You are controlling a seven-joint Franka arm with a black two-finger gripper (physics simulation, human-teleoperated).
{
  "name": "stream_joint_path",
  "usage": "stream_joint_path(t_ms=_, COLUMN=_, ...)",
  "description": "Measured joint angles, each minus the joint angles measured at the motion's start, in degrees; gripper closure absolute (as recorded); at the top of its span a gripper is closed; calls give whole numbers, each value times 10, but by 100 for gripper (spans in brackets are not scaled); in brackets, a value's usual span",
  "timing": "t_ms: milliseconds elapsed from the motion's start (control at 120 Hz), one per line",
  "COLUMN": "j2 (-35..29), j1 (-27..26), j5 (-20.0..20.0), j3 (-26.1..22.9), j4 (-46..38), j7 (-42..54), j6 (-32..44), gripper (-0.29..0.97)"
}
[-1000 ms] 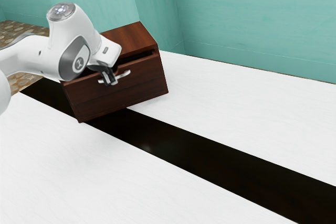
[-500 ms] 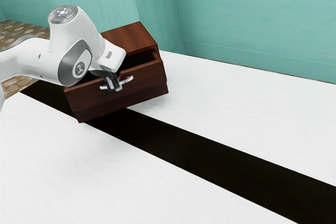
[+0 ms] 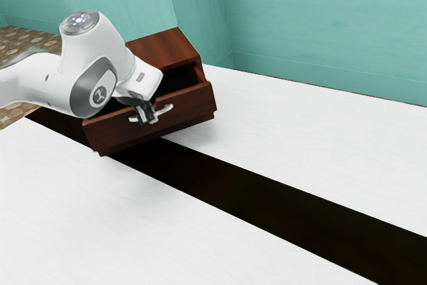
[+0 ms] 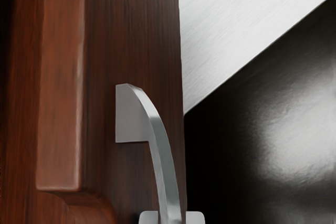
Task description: Pull the drawer handle with one arm to open the drawer
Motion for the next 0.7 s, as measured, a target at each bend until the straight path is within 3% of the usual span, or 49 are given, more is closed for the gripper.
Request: stream_joint_path(t_ms=700, j2=-64, j1=-6, j5=0, j3=-20, j4=-70, j7=-20, j6=5, gripper=79)
